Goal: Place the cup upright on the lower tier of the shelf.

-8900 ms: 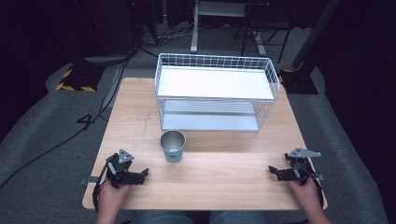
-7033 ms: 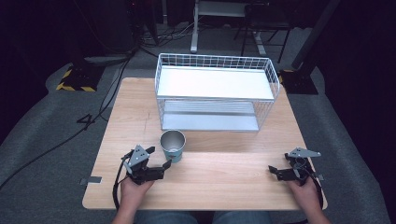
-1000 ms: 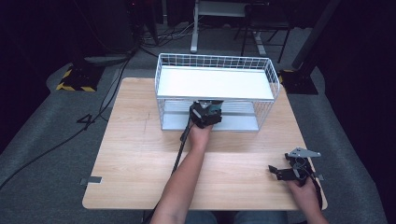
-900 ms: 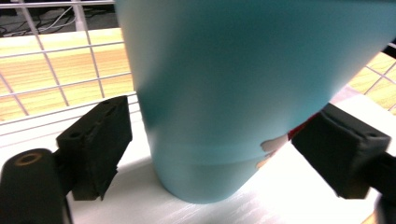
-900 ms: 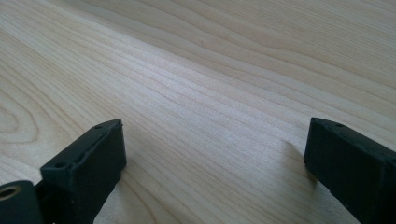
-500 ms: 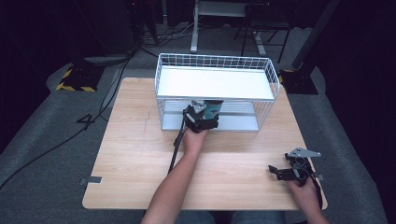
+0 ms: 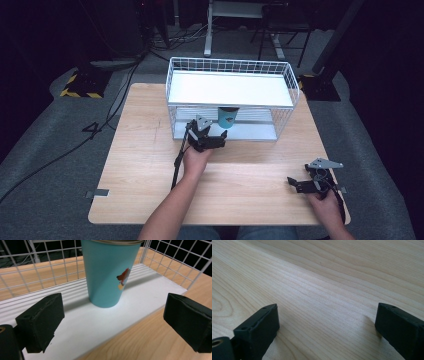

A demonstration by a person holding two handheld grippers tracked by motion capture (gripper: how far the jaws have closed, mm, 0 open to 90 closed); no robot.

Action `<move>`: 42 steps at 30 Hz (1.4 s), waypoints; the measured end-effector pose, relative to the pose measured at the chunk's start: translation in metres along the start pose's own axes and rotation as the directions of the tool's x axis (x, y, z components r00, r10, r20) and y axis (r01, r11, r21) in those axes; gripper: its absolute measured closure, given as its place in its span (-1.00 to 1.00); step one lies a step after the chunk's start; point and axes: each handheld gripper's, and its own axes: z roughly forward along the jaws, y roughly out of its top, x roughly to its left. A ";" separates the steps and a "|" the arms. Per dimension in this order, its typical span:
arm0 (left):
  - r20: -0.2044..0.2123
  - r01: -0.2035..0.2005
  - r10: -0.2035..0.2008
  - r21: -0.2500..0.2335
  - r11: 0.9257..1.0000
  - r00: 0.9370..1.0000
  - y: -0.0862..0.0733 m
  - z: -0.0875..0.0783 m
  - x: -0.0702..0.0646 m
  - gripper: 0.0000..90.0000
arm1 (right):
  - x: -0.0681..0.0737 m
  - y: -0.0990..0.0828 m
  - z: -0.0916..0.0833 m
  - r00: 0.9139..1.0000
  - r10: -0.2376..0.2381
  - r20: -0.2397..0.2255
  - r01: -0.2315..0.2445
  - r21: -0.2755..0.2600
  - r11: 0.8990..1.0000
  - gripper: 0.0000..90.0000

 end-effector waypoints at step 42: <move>0.132 -0.075 0.067 0.050 0.996 0.989 -0.032 -0.162 0.027 -0.90 | 0.000 0.000 0.000 1.000 0.001 0.001 -0.001 -0.001 1.000 -0.87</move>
